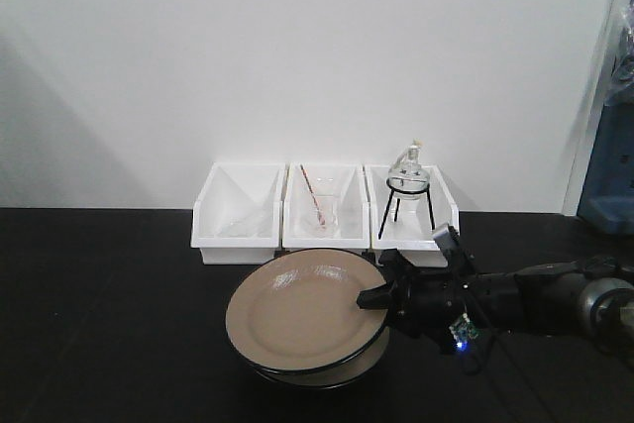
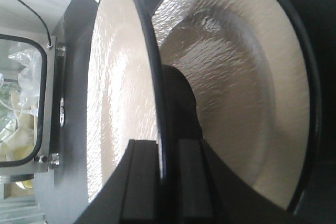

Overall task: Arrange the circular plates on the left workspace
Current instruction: 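Lower the held plate onto the first plate, stacking them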

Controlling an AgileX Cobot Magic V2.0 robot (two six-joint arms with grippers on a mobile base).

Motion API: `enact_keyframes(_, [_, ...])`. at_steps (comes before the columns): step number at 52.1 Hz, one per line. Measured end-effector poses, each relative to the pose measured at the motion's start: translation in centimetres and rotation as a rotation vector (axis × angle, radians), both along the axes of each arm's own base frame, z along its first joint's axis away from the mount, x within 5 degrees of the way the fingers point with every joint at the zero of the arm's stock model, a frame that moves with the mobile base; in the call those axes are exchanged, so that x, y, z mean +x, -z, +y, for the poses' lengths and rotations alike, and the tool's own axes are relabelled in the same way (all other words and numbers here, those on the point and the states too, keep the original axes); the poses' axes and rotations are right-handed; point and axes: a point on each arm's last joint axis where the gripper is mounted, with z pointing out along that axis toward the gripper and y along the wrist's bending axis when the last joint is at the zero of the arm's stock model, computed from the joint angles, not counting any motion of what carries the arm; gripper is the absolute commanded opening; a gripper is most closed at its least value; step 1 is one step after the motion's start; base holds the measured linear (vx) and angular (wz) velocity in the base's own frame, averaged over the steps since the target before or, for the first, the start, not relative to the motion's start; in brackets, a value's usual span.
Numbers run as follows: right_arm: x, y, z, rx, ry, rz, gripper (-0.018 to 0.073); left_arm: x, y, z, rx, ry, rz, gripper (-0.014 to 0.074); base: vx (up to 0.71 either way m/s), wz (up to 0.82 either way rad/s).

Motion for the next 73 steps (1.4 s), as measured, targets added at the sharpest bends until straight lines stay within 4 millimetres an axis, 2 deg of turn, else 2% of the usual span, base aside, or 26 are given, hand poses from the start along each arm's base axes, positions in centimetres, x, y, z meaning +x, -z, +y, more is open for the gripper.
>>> enact_keyframes(15, [0.7,2.1,-0.3,-0.016,0.051,0.025,-0.0001,0.0,0.0,0.0,0.0,0.0,0.0,-0.0006,0.0,0.0])
enact_keyframes(22, [0.8,2.1,-0.4,-0.025,0.063,0.011,0.004,0.0,0.0,0.0,0.0,0.0,0.0,-0.0006,0.0,0.0])
enact_keyframes(27, [0.9,2.1,-0.4,-0.038,0.052,-0.013,0.0121,0.0,0.0,0.0,0.0,0.0,0.0,-0.0006,0.0,0.0])
enact_keyframes(41, [1.0,1.9,-0.3,-0.083,0.009,-0.088,0.0471,0.0,0.0,0.0,0.0,0.0,0.0,-0.0006,0.0,0.0])
enact_keyframes(47, [1.0,1.9,-0.4,-0.112,-0.014,-0.125,0.0538,0.0,0.0,0.0,0.0,0.0,0.0,-0.0006,0.0,0.0])
enact_keyframes(60, [1.1,2.0,-1.3,-0.177,-0.051,-0.175,0.0525,0.0,0.0,0.0,0.0,0.0,0.0,-0.0006,0.0,0.0])
enact_keyframes(73, [0.8,2.7,-3.0,-0.306,-0.126,-0.189,0.047,0.0,0.0,0.0,0.0,0.0,0.001,-0.0006,0.0,0.0])
